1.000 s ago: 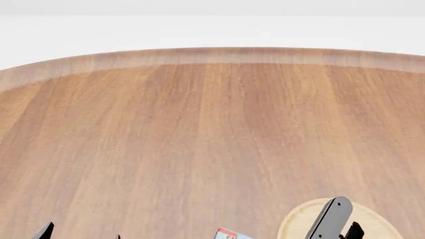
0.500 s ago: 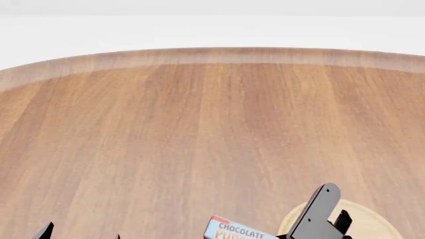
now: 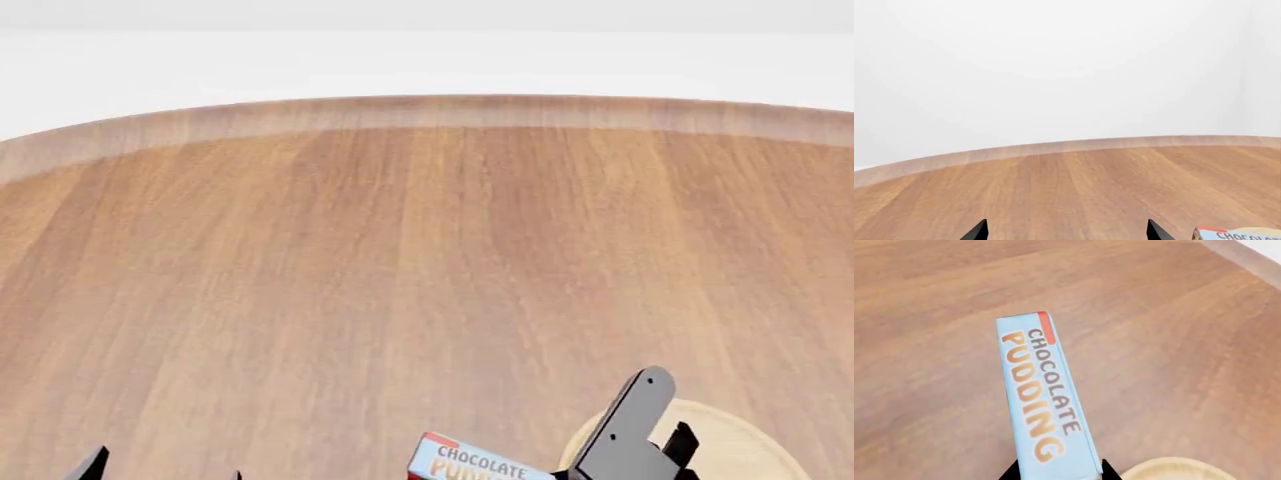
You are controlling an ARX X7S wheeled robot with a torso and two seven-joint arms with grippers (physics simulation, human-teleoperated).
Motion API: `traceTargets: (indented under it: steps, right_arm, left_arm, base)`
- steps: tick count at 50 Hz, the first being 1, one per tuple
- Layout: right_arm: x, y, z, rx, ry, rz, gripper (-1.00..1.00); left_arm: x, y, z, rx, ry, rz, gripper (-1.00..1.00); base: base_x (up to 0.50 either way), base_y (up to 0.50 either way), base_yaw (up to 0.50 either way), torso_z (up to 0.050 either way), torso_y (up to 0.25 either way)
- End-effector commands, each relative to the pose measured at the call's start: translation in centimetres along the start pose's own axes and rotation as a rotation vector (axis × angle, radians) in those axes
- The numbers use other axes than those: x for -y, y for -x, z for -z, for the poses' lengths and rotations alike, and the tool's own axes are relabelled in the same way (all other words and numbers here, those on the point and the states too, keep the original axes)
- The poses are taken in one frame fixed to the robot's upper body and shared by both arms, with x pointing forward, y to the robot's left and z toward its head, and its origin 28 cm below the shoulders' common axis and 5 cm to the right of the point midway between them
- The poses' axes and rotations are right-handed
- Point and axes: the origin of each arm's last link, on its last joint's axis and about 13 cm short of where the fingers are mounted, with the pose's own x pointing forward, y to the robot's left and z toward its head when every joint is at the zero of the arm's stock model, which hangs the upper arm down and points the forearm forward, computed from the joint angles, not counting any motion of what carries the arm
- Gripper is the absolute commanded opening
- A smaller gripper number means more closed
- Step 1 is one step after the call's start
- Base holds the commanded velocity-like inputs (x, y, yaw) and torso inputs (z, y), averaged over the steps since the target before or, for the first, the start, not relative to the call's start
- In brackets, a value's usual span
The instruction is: Put the chocolate pudding to the left of the plate.
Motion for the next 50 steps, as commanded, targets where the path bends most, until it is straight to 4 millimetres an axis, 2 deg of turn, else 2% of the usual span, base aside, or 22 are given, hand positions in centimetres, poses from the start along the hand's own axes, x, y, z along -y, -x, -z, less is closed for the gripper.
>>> traceTargets:
  steps: [1, 18, 28, 41, 50]
  right_arm:
    - [0.2, -0.6, 0.2, -0.002, 0.007, -0.006, -1.0]
    - [1.0, -1.9, 1.5, -0.031, -0.042, 0.014, -1.0]
    - [1.3, -1.5, 1.1, -0.032, -0.044, 0.031, -1.0]
    - [2.2, -2.7, 0.6, -0.032, -0.059, 0.041, -1.0]
    - [2.1, -3.1, 0.8, -0.03, -0.066, 0.038, -1.0]
  left_arm:
    - [0.0, 0.0, 0.0, 0.0, 0.0, 0.001, 1.0]
    - [0.0, 0.0, 0.1, -0.002, 0.0, 0.001, 1.0]
    - [0.0, 0.0, 0.2, -0.003, 0.0, 0.003, 1.0]
    - [0.0, -0.1, 0.1, -0.004, 0.001, 0.001, 1.0]
    - [0.0, 0.0, 0.1, -0.002, 0.001, 0.001, 1.0]
  base:
    - [0.0, 0.0, 0.0, 0.0, 0.0]
    - [0.0, 0.0, 0.0, 0.0, 0.0]
    - [0.0, 0.0, 0.0, 0.0, 0.0]
    - [0.0, 0.0, 0.0, 0.0, 0.001]
    - [0.0, 0.0, 0.0, 0.0, 0.0]
